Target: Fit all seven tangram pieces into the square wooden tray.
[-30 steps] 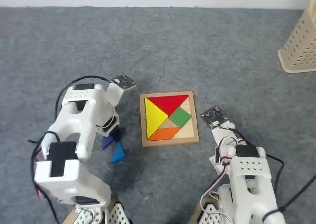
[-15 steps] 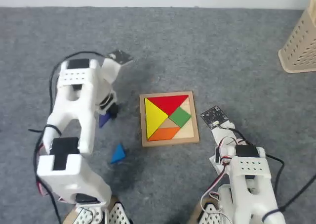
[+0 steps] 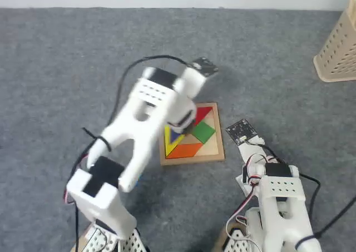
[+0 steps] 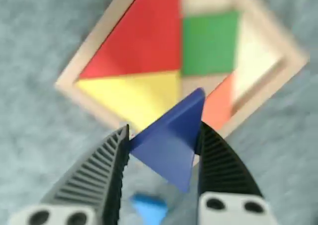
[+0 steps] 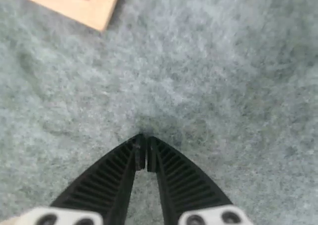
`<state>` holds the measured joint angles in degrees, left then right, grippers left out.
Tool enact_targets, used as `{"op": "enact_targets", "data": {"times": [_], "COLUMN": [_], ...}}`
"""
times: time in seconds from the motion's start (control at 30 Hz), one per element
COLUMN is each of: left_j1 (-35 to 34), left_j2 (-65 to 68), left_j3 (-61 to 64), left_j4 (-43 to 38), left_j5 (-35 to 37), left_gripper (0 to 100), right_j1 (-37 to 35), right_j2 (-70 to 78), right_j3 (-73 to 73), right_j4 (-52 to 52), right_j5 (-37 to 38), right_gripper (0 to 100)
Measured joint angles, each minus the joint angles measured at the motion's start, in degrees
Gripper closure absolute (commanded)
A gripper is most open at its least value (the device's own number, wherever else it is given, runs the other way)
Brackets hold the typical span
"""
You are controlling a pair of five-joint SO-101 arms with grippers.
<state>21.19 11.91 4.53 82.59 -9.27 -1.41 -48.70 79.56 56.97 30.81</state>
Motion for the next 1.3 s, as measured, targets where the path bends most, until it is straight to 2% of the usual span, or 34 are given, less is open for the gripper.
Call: {"op": "enact_targets", "data": {"times": [0.13,0.4,0.63,0.77,0.93,1.1,1.2,1.3], "left_j1": [2.5,3.1,3.0,1.0,-0.8,-0.9,-0.1,1.1], "left_j2": [0.0,0.0,0.0,1.2,9.3,14.4,15.1,14.5], "left_j3": [0.0,0.4,2.3,2.5,2.5,-2.5,-5.0,-5.0], "left_j4": [-4.0,-4.9,-4.9,-6.3,-7.5,-5.0,-2.4,-2.1], "left_j5": [8.7,19.4,40.6,49.0,52.6,52.7,47.3,45.8], "left_gripper": [89,89,89,86,75,74,73,73], "right_j1": [0.0,0.0,0.0,0.0,0.0,0.0,0.0,0.0], "right_j2": [0.0,0.0,0.0,0.0,0.0,0.0,0.0,0.0], "right_j3": [0.0,0.0,0.0,0.0,0.0,0.0,0.0,0.0], "right_j4": [-0.2,-0.2,-0.2,-0.2,-0.2,-0.2,-0.2,-0.2], "right_j5": [0.0,0.0,0.0,0.0,0.0,0.0,0.0,0.0], "right_gripper": [98.9,98.9,98.9,98.9,98.9,98.9,98.9,98.9]}}
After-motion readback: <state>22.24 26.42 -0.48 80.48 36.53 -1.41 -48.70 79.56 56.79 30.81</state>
